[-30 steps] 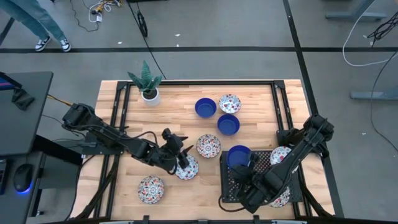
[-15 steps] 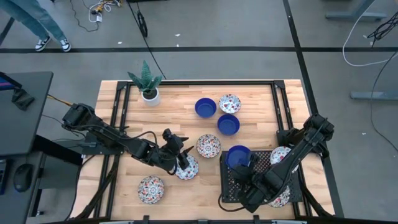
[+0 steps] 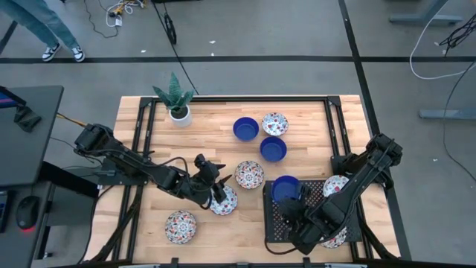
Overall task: Pick & Place Mini bowls
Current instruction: Put the bottom blue bowl on the shelf, then stack the top red patterned bowl on the red patterned bowl on the shelf
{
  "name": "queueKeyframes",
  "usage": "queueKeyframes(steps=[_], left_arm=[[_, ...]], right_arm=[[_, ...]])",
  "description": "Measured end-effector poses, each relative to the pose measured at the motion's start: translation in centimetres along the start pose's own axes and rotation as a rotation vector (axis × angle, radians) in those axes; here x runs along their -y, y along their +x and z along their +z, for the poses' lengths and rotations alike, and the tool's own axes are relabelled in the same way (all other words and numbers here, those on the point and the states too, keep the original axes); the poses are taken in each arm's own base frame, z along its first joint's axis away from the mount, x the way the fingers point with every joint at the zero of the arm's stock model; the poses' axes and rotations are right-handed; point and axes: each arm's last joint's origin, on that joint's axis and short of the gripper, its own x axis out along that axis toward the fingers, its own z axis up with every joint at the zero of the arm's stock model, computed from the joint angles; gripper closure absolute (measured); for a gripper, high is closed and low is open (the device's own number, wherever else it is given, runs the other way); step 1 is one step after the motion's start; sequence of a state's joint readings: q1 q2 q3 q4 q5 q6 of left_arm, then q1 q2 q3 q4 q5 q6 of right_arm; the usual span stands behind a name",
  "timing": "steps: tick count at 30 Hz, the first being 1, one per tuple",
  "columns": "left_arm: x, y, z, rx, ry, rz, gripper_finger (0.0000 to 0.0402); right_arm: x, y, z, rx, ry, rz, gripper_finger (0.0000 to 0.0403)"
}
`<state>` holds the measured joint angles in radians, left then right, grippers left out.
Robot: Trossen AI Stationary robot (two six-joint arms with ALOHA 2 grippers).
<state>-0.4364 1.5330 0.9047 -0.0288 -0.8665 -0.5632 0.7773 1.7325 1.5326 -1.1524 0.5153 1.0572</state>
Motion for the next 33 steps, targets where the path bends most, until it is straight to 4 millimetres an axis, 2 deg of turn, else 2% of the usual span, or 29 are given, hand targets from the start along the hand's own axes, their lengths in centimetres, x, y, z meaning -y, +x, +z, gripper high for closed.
queueKeyframes(steps=[11,14,19,22,25,29,33], left_arm=[[0.0,0.0,0.0,0.0,0.006,0.0,0.0187],[0.0,0.0,0.0,0.001,0.006,-0.001,0.0187],[0.0,0.0,0.0,0.002,0.007,-0.001,0.0187],[0.0,0.0,0.1,0.004,0.01,-0.003,0.0187],[0.0,0.0,0.1,0.005,0.013,-0.003,0.0187],[0.0,0.0,0.1,0.007,0.015,-0.004,0.0192],[0.0,0.1,0.2,0.01,0.01,-0.001,0.02]], right_arm=[[0.3,-0.9,0.2,0.003,-0.018,0.041,0.0275],[0.9,-2.3,0.5,0.039,-0.034,0.085,0.0265],[2.9,-5.8,1.4,0.142,-0.143,0.191,0.0252],[4.6,-8.2,2.4,0.319,-0.24,0.183,0.0251],[7.2,-9.7,3.3,0.538,-0.207,0.024,0.0252],[11.9,-8.9,4.0,0.645,-0.044,-0.197,0.0262],[17.3,-7.3,5.2,0.592,0.056,-0.296,0.027]])
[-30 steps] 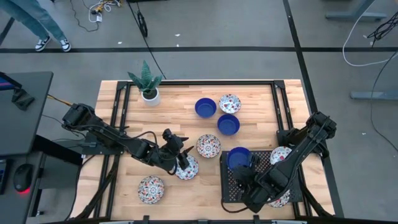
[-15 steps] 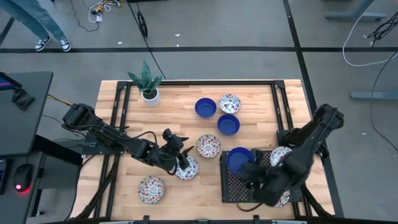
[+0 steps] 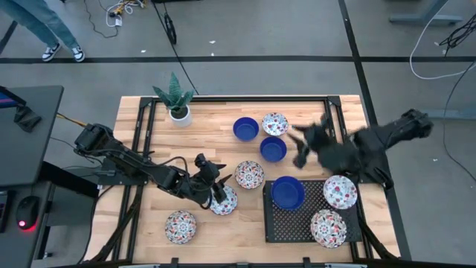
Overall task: Pick & Place Mini bowls
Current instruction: Stack the top red patterned bowl on the red patterned bowl on the shelf
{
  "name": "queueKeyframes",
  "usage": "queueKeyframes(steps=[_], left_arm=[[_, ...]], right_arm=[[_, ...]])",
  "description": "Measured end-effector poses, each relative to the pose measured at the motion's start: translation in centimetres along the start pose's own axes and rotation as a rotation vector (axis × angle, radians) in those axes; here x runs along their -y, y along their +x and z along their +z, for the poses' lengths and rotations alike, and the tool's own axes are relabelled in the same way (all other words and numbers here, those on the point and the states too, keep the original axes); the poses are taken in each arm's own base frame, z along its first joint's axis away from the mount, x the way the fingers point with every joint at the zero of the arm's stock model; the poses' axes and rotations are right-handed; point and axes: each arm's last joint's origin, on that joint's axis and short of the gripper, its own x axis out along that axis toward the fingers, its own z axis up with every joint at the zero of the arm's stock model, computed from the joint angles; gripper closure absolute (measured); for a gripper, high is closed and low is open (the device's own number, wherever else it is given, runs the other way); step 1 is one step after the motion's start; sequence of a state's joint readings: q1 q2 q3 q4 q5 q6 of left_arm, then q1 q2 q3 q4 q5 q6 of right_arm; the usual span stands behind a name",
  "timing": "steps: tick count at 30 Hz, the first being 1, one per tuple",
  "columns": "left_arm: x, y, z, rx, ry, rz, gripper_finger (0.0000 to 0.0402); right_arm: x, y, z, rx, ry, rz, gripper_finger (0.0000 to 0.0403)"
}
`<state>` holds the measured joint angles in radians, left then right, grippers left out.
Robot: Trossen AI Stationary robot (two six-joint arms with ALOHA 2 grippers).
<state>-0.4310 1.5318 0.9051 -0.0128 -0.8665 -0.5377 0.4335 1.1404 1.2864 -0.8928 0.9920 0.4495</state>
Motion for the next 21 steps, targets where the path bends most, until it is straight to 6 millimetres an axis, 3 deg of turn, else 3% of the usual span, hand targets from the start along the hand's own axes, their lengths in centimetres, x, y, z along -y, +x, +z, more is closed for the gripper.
queueKeyframes(steps=[6,11,16,21], left_arm=[[-0.8,1.0,0.4,-0.029,-0.009,-0.009,0.0204],[-2.9,3.6,1.4,-0.089,-0.001,-0.048,0.0204],[-6.5,6.9,3.4,0.015,-0.01,-0.125,0.0204],[-11.8,9.7,4.7,0.123,-0.047,-0.199,0.0204]], right_arm=[[5.6,5.9,-0.3,-0.204,-0.064,0.138,0.0271],[9.3,9.7,-2.6,-0.381,-0.13,0.24,0.0271],[10.9,12.5,-6.0,-0.502,-0.139,0.299,0.0271],[10.5,14.9,-8.7,-0.538,-0.173,0.355,0.0271]])
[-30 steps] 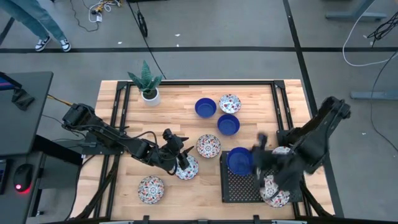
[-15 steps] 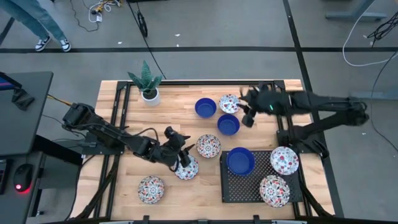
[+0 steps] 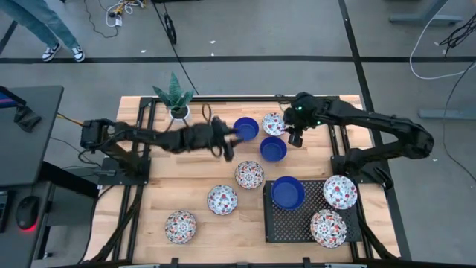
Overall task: Pick & Place Mini bowls
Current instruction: Stack the top red patterned bowl on the red patterned bowl on the shelf
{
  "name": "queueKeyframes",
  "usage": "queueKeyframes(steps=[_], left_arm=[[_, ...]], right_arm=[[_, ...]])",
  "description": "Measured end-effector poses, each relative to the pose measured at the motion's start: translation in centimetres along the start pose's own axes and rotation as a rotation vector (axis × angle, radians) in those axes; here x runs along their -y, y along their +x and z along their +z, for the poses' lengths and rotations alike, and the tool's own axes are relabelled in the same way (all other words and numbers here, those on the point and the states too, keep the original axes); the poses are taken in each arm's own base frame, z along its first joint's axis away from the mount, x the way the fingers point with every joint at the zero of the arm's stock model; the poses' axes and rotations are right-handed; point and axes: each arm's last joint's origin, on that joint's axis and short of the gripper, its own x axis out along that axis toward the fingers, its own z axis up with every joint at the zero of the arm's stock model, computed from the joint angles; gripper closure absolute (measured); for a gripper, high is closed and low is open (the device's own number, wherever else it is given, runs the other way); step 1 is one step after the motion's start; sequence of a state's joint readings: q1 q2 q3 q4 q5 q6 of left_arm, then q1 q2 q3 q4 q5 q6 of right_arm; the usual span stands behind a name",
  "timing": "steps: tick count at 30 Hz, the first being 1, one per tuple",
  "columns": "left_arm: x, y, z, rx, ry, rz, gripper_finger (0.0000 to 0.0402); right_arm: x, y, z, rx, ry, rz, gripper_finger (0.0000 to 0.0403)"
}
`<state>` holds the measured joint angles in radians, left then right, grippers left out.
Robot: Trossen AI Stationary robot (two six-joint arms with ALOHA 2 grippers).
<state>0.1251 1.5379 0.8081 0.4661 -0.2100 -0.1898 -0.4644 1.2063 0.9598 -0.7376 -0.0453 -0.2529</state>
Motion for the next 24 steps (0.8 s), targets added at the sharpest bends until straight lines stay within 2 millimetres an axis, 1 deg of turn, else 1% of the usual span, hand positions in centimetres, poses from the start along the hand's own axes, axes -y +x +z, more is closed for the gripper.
queueKeyframes(steps=[2,5,7,9,12,16,20,24], left_arm=[[-2.1,0.4,0.4,0.007,0.014,0.017,0.0204],[-4.6,0.6,0.9,0.013,0.028,0.043,0.0204],[-5.6,0.7,1.0,0.012,0.024,0.044,0.0204],[-6.2,0.7,1.1,0.012,0.018,0.037,0.0204],[-6.3,0.7,1.1,0.007,0.017,0.033,0.0204],[-5.7,0.7,1.0,0.004,0.021,0.01,0.0204],[-4.9,0.6,0.9,0.003,0.028,-0.015,0.0204],[-4.3,0.6,0.8,0.004,0.032,-0.032,0.0204]], right_arm=[[0.0,0.9,0.0,-0.02,-0.029,0.005,0.0268],[0.1,1.8,0.1,-0.046,-0.095,0.015,0.0258],[0.1,2.6,0.0,-0.072,-0.15,0.026,0.0249],[0.1,3.4,0.0,-0.097,-0.199,0.042,0.0239],[0.1,4.4,0.0,-0.122,-0.273,0.078,0.0225],[0.0,5.4,-0.2,-0.157,-0.349,0.098,0.0218],[0.2,6.5,-0.4,-0.217,-0.433,0.07,0.0226],[0.3,7.7,-0.7,-0.279,-0.479,0.062,0.0242]])
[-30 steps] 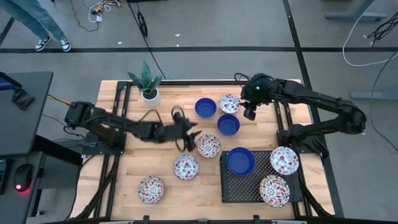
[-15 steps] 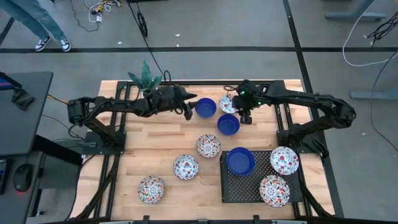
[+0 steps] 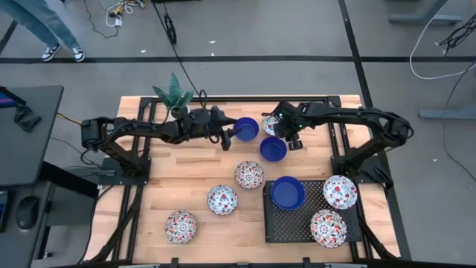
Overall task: Pick & Place Mini bowls
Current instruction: Stack the top red patterned bowl on the red patterned bowl on the shelf
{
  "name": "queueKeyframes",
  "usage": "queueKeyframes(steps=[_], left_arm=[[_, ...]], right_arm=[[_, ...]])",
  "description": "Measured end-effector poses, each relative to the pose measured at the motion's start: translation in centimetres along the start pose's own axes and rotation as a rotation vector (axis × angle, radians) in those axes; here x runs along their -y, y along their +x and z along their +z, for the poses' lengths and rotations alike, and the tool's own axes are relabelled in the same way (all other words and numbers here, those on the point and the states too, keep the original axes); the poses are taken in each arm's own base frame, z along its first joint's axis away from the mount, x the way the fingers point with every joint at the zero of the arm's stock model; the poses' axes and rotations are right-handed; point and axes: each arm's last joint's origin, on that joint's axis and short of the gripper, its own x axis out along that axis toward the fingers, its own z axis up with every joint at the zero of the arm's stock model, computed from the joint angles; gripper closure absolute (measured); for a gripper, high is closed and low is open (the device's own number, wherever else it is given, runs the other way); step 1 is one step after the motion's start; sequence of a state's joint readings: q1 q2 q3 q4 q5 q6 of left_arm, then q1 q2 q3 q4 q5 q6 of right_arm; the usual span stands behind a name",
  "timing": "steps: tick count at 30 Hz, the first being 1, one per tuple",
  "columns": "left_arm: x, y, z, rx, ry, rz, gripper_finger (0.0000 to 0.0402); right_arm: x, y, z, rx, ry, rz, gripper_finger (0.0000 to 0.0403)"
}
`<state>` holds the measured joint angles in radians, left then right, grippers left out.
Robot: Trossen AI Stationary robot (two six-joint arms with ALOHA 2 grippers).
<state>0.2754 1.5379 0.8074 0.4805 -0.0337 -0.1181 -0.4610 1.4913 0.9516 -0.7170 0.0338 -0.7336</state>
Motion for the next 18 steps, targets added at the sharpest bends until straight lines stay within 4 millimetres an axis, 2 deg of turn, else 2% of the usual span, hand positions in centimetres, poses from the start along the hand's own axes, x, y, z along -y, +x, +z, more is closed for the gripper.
queueKeyframes(steps=[18], left_arm=[[0.4,0.0,0.0,0.002,0.014,-0.008,0.0204]], right_arm=[[0.6,3.2,0.5,-0.069,-0.039,-0.022,0.0272]])
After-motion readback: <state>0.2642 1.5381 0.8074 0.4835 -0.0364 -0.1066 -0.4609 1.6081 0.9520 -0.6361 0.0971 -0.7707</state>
